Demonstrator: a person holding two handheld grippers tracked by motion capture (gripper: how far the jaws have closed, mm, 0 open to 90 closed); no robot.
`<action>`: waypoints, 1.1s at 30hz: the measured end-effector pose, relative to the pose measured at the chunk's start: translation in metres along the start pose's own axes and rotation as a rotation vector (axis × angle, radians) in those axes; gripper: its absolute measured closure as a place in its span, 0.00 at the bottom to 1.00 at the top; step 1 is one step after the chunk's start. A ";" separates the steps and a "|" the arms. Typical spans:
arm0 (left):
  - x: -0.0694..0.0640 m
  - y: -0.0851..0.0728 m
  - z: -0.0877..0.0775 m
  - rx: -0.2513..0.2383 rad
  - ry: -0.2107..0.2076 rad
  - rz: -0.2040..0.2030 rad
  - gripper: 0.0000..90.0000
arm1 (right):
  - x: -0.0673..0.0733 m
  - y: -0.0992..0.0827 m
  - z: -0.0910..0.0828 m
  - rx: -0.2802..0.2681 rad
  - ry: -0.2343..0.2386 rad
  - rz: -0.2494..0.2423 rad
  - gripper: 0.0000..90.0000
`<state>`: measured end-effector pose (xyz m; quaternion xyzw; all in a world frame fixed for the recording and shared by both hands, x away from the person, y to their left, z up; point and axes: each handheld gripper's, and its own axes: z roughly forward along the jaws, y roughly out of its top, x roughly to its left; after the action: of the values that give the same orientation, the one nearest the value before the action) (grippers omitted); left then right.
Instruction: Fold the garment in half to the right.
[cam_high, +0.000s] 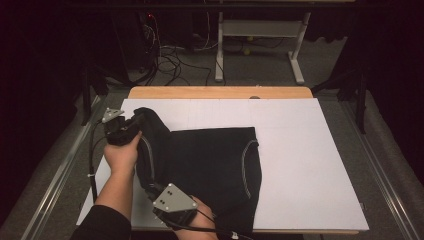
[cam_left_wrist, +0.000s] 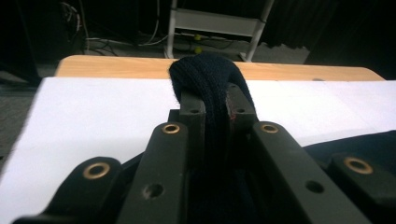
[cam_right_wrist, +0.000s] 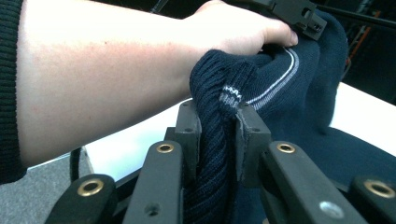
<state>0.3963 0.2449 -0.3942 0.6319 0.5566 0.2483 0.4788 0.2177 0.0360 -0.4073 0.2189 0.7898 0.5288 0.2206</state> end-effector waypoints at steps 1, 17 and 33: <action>-0.007 0.001 0.004 0.000 -0.006 0.005 0.87 | -0.003 -0.001 -0.004 -0.005 -0.008 0.004 0.83; -0.072 -0.003 0.045 0.014 -0.043 0.047 0.87 | -0.041 -0.033 -0.048 -0.001 -0.105 0.037 0.83; -0.120 -0.003 0.073 0.039 -0.103 0.105 0.86 | -0.069 -0.062 -0.083 0.035 -0.168 0.058 0.83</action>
<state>0.4253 0.1074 -0.4011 0.6813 0.5023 0.2292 0.4807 0.2178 -0.0868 -0.4286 0.2892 0.7708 0.5010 0.2670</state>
